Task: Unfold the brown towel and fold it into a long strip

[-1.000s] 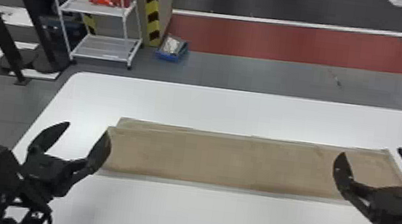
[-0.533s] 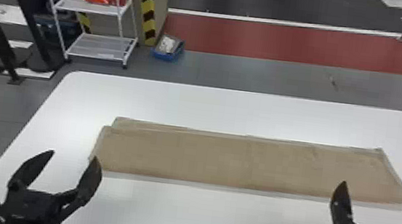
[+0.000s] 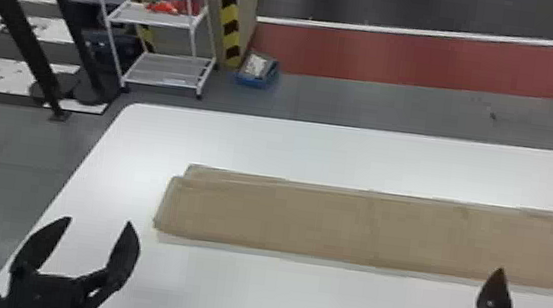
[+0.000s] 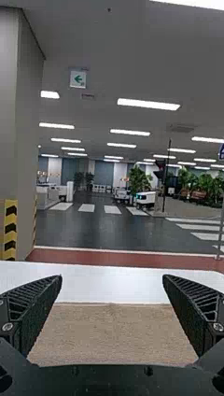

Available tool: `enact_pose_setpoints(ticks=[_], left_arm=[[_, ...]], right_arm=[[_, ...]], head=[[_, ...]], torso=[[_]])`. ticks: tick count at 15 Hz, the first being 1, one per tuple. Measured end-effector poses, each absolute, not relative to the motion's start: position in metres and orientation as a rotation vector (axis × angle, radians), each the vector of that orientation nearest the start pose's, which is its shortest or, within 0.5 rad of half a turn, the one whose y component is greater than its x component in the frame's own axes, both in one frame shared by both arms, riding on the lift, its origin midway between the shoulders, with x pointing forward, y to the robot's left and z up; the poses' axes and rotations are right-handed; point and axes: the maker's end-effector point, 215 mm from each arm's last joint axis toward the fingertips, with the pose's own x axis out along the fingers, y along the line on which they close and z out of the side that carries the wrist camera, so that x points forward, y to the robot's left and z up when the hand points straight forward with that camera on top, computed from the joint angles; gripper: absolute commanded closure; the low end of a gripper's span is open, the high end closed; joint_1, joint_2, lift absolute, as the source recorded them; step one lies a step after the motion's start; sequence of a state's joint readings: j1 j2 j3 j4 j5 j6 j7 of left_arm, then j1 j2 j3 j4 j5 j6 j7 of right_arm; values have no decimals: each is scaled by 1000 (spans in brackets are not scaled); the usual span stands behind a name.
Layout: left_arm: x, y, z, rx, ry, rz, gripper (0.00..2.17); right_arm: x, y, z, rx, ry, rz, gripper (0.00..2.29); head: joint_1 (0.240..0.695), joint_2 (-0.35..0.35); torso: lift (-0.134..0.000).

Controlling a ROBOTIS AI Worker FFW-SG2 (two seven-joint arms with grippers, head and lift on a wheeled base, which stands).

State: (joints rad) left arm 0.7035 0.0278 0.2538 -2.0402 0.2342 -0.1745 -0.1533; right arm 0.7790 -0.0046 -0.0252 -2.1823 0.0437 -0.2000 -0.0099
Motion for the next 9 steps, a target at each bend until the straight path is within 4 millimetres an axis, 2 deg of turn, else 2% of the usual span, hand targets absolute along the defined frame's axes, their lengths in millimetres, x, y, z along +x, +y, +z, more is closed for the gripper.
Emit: enact_pose_setpoints(ticks=[4, 9], left_arm=[[366, 344, -357, -36, 34, 77, 33], [366, 343, -358, -26, 38, 73, 33]], right_arm=[[367, -213, -329, -36, 16, 8, 93], [368, -209, -337, -39, 45, 1, 93]], head=[[695, 205], [695, 210]], torso=[[-122], [-122]])
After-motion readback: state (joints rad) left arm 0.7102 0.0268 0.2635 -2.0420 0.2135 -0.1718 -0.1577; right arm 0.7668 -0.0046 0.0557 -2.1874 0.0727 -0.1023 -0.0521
